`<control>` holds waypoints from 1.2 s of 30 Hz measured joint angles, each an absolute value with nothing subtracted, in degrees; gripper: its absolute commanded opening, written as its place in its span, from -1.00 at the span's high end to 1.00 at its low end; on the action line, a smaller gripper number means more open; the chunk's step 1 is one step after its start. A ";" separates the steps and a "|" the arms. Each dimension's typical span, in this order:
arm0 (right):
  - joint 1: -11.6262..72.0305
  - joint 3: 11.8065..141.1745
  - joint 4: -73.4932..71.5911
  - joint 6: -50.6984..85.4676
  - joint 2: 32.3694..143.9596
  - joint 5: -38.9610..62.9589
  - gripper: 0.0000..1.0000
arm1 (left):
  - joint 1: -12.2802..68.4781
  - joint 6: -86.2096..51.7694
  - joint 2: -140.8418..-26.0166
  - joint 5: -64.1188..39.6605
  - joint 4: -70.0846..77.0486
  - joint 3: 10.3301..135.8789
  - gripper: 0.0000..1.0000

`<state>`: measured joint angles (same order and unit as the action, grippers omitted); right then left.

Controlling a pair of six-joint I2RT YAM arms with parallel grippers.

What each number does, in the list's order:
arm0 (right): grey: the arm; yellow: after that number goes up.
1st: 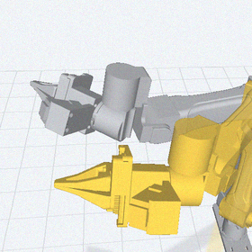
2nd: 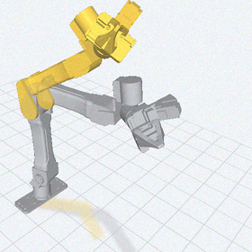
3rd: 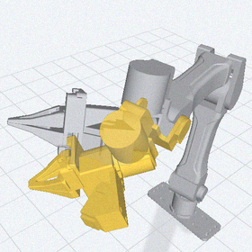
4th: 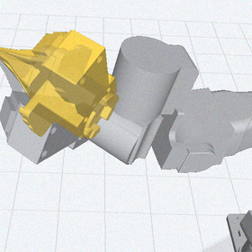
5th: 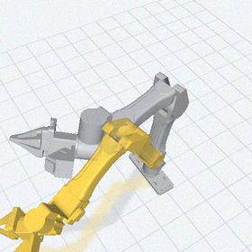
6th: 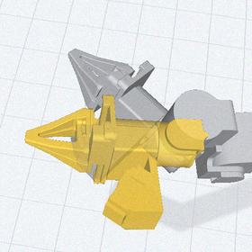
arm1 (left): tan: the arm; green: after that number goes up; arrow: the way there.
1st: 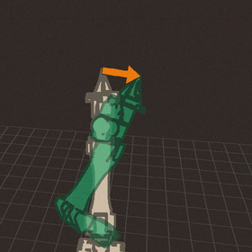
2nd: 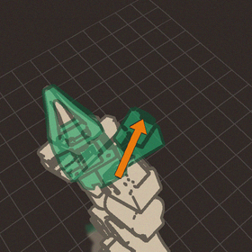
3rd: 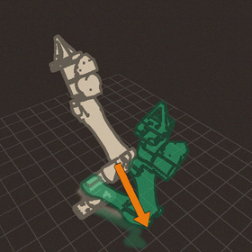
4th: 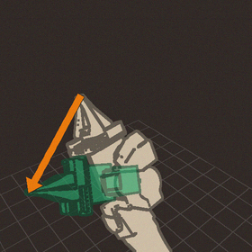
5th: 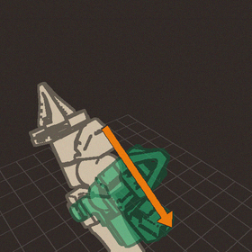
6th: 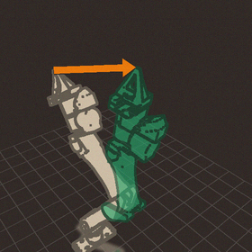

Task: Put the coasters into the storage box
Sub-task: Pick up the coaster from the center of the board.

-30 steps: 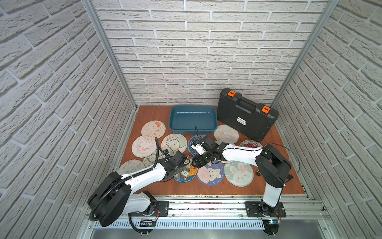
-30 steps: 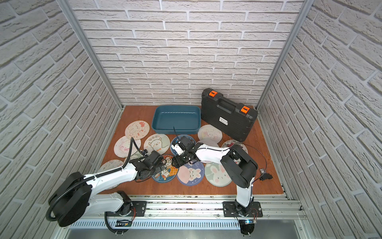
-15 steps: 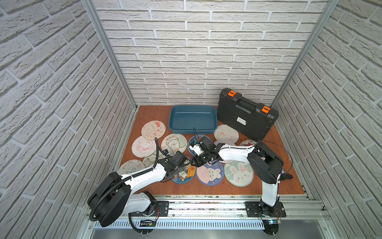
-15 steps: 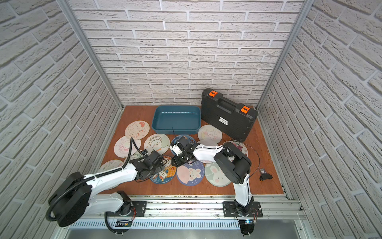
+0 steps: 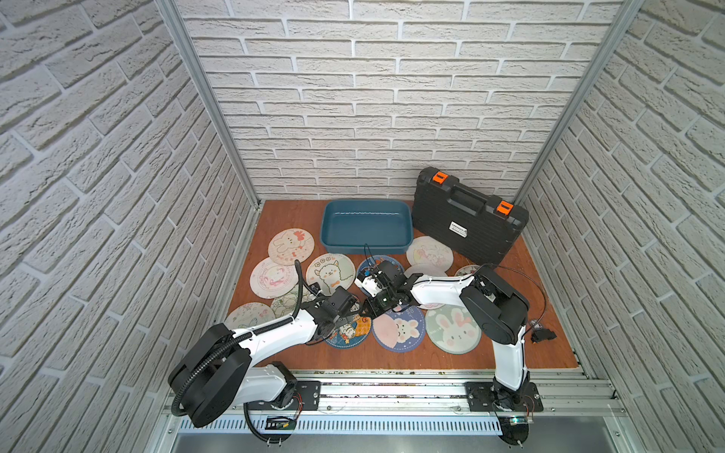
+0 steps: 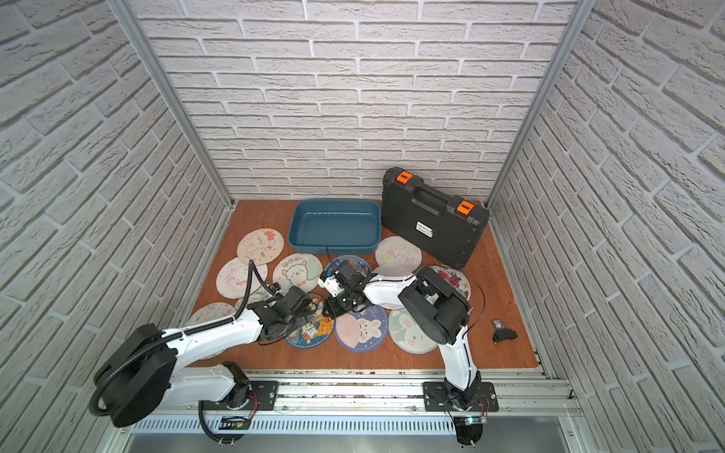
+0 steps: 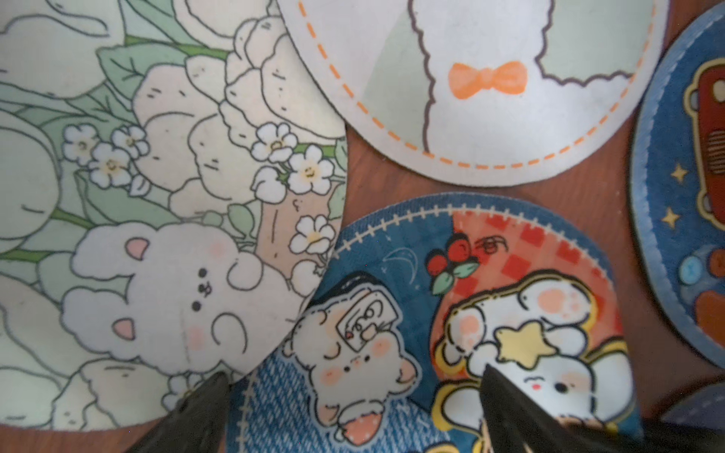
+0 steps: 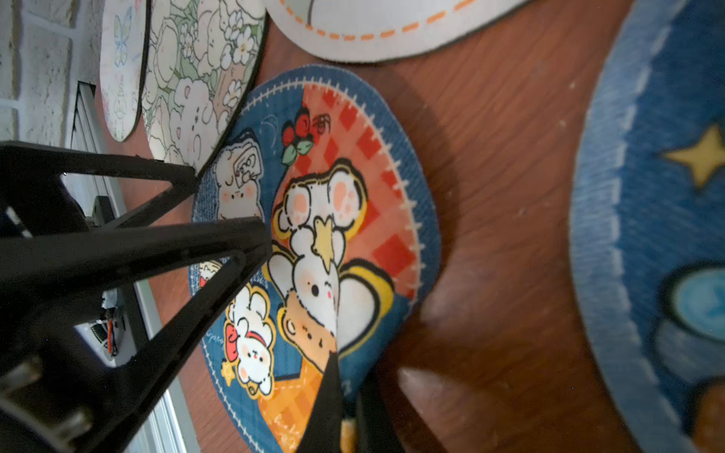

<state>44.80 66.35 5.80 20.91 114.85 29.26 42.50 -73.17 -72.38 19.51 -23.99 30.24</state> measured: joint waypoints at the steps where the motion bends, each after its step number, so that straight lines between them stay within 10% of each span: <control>1: 44.80 66.35 5.78 20.88 114.85 29.28 0.87 | 42.50 -73.14 -72.38 19.55 -23.99 30.24 -0.97; 36: 35.46 95.74 22.39 14.22 107.15 21.69 0.88 | 29.43 -56.45 -60.73 24.16 -19.25 37.52 -0.97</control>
